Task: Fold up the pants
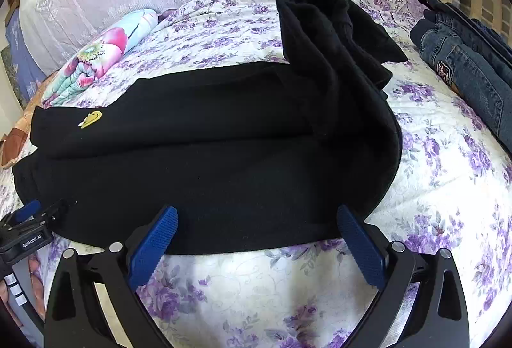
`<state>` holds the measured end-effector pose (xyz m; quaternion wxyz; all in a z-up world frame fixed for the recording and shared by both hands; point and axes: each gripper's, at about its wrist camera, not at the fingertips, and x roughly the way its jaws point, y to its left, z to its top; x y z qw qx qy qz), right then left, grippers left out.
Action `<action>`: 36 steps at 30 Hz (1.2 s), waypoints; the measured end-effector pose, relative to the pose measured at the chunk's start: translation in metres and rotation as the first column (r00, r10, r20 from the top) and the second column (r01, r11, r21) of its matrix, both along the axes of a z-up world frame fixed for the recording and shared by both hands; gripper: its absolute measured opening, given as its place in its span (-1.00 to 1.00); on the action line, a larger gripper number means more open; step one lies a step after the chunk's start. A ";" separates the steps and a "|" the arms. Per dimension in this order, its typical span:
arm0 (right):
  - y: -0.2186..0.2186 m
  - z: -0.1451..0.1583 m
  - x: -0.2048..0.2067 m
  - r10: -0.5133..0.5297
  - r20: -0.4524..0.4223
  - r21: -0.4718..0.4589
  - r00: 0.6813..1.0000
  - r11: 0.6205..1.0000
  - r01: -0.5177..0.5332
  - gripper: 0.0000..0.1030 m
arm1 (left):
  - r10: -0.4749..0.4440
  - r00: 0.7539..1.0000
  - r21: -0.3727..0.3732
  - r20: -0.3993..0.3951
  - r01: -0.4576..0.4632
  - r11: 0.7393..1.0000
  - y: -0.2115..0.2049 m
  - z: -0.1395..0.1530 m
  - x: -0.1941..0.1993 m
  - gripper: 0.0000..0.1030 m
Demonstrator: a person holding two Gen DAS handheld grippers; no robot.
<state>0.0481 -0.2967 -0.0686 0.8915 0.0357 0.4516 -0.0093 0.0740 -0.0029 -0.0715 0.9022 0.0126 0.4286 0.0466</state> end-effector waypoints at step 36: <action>-0.001 -0.001 0.001 0.007 0.000 -0.026 1.000 1.000 -0.007 0.93 | 0.000 1.000 0.004 -0.003 0.000 1.000 -0.001 0.000 -0.001 0.92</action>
